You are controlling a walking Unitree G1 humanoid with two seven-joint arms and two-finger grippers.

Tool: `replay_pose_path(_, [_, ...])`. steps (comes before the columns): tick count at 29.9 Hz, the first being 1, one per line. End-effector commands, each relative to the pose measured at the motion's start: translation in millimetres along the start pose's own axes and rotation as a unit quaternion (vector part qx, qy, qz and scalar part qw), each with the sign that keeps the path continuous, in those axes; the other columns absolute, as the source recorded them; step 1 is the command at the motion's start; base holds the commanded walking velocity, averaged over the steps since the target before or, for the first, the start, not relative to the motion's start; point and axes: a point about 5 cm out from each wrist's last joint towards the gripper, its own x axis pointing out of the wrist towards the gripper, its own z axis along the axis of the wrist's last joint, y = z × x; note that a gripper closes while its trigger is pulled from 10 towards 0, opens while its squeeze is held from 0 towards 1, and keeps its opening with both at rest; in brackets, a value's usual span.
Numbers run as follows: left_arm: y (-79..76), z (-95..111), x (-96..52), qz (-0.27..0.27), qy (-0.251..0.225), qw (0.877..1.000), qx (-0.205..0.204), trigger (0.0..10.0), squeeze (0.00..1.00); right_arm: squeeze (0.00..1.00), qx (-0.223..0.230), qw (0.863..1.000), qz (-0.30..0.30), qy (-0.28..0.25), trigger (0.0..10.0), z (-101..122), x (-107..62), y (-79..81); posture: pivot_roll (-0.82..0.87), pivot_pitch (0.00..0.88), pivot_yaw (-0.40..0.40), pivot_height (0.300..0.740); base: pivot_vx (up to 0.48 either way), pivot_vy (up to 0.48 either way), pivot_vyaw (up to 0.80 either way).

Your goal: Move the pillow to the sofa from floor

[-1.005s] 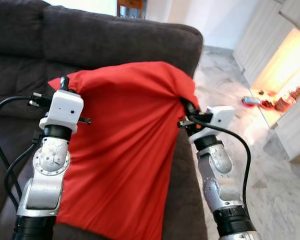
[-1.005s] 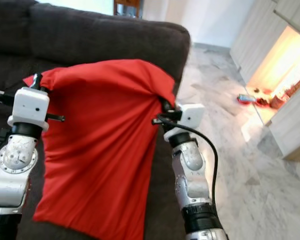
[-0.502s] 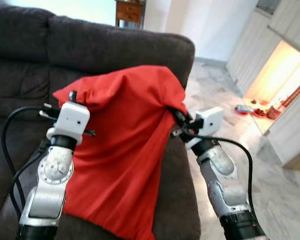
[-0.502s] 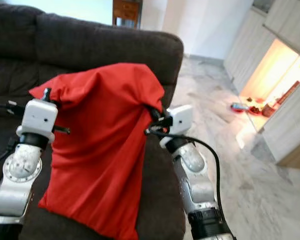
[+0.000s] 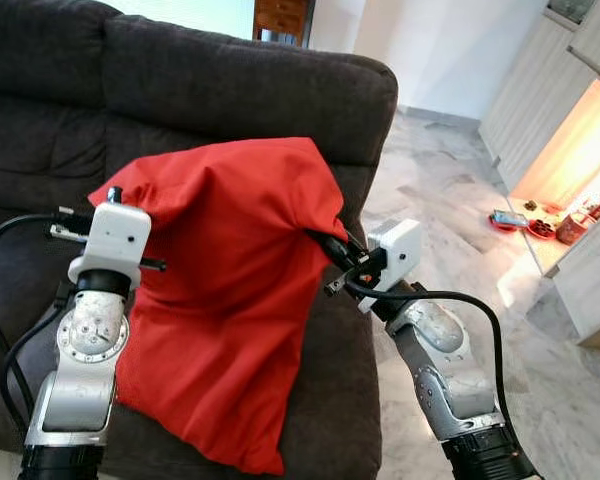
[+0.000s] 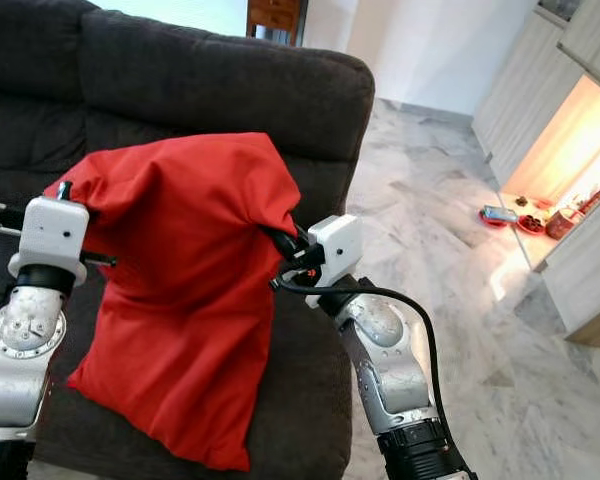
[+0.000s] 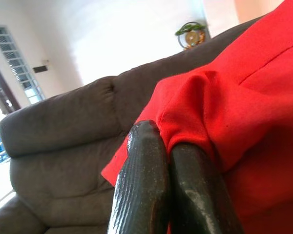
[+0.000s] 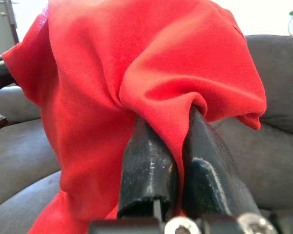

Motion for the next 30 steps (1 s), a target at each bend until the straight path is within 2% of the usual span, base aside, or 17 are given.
replay_pose_path(1, [-2.1,-1.2,1.9,-0.010,0.003,1.000,0.002,10.0,0.00,0.00,-0.017,1.000,0.007,-0.025,10.0,15.7,4.3,-0.1,0.19,0.000,-0.162,0.740,0.000,0.000,0.00])
replay_pose_path(5, [-0.6,-10.8,1.1,-0.012,0.025,0.999,0.017,10.0,0.00,0.00,-0.018,1.000,0.004,-0.022,10.0,16.1,7.4,1.7,0.18,0.000,-0.165,0.740,0.000,0.000,0.00])
replay_pose_path(10, [2.4,-24.2,-7.0,-0.010,0.065,0.997,0.033,10.0,0.00,0.00,-0.024,0.998,0.046,-0.018,10.0,19.1,11.6,15.1,0.19,0.000,-0.168,0.740,0.000,0.000,0.00])
replay_pose_path(14, [2.0,-38.5,-18.2,-0.037,0.104,0.993,0.053,10.0,0.00,0.00,-0.041,0.995,0.092,-0.003,10.0,17.9,12.6,26.2,0.19,0.000,-0.172,0.740,0.000,0.000,0.00])
replay_pose_path(19, [13.8,-43.6,-21.3,-0.008,0.122,0.991,0.053,10.0,0.00,0.00,-0.051,0.993,0.108,0.003,10.0,18.6,14.1,31.0,0.19,0.000,-0.177,0.740,0.000,0.000,0.00])
replay_pose_path(20, [15.1,-43.8,-21.0,-0.004,0.123,0.991,0.053,10.0,0.08,0.00,-0.051,0.993,0.109,0.004,10.0,18.7,14.4,31.3,0.19,0.000,-0.179,0.740,0.000,0.000,0.00])
replay_pose_path(21, [16.1,-43.9,-20.6,-0.001,0.126,0.991,0.053,10.0,0.30,0.00,-0.053,0.992,0.110,0.006,10.0,18.7,14.8,31.8,0.19,0.000,-0.179,0.740,0.000,0.000,0.00])
replay_pose_path(22, [17.1,-43.4,-19.6,0.001,0.127,0.991,0.052,10.0,0.34,0.00,-0.058,0.992,0.110,0.010,10.0,18.3,15.6,32.1,0.19,0.000,-0.180,0.740,0.000,0.000,0.00])
replay_pose_path(23, [17.5,-42.7,-18.8,0.003,0.126,0.991,0.053,10.0,0.55,0.00,-0.060,0.992,0.110,0.012,10.0,17.9,16.0,32.1,0.19,0.000,-0.180,0.740,0.000,0.000,0.00])
replay_pose_path(24, [17.5,-42.1,-17.9,0.004,0.125,0.991,0.050,10.0,0.67,0.00,-0.061,0.992,0.108,0.014,10.0,17.5,16.3,31.8,0.19,0.000,-0.181,0.740,0.000,0.000,0.00])
replay_pose_path(29, [15.0,-38.7,-15.7,0.003,0.120,0.992,0.045,10.0,0.61,0.00,-0.061,0.993,0.103,0.016,10.0,17.4,16.4,30.6,0.19,0.000,-0.182,0.740,0.000,0.000,0.00])
replay_pose_path(30, [14.0,-38.3,-15.5,0.003,0.119,0.992,0.044,10.0,0.59,0.22,-0.059,0.993,0.101,0.016,10.0,17.6,16.4,30.1,0.19,0.000,-0.181,0.740,0.000,0.000,0.00])
